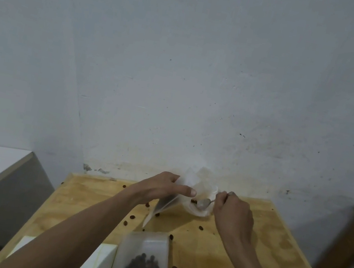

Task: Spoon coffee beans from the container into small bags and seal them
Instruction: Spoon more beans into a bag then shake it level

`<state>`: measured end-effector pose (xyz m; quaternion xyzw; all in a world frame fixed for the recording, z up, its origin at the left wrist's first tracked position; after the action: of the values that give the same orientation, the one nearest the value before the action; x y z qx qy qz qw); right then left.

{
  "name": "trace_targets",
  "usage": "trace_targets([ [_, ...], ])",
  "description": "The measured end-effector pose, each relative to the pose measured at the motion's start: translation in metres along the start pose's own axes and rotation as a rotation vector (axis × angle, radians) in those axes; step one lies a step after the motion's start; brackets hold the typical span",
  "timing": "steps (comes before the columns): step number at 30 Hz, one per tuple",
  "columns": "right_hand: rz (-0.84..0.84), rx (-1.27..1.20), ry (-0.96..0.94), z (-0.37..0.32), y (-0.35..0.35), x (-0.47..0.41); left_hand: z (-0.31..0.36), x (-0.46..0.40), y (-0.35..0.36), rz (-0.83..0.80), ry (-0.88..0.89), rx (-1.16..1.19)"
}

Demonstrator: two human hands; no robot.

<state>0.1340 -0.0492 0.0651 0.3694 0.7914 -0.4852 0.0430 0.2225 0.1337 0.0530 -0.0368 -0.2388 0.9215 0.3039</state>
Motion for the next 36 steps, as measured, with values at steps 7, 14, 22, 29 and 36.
trace_targets([
  [7, -0.050, -0.393, 0.559, 0.053, 0.027, 0.013, 0.043, -0.008, 0.015, -0.049, 0.081, -0.053],
  [14, -0.112, -0.802, 0.736, 0.069, 0.043, 0.029, 0.018, -0.010, -0.009, -0.043, 0.007, -0.117],
  [22, -0.062, -0.849, 0.601, 0.061, 0.004, 0.010, -0.014, 0.001, -0.019, -0.073, -0.050, -0.118],
  [29, -0.076, -0.733, 0.282, 0.008, -0.043, -0.017, -0.008, 0.007, -0.011, -0.090, -0.021, -0.068],
  [36, 0.009, -0.591, -0.034, -0.030, -0.060, -0.014, -0.007, 0.012, -0.013, -0.068, -0.024, 0.042],
])
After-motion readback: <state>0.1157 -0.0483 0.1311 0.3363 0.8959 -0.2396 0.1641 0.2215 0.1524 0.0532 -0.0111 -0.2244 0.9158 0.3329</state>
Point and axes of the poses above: each hand's wrist, its own x-axis away from the middle knuckle, its own y-axis out of the palm, z = x × y, the point moved 9 cm from there along -x, towards the middle knuckle, and after that the axes turned 4 degrees about z, right-handed, at the moved point
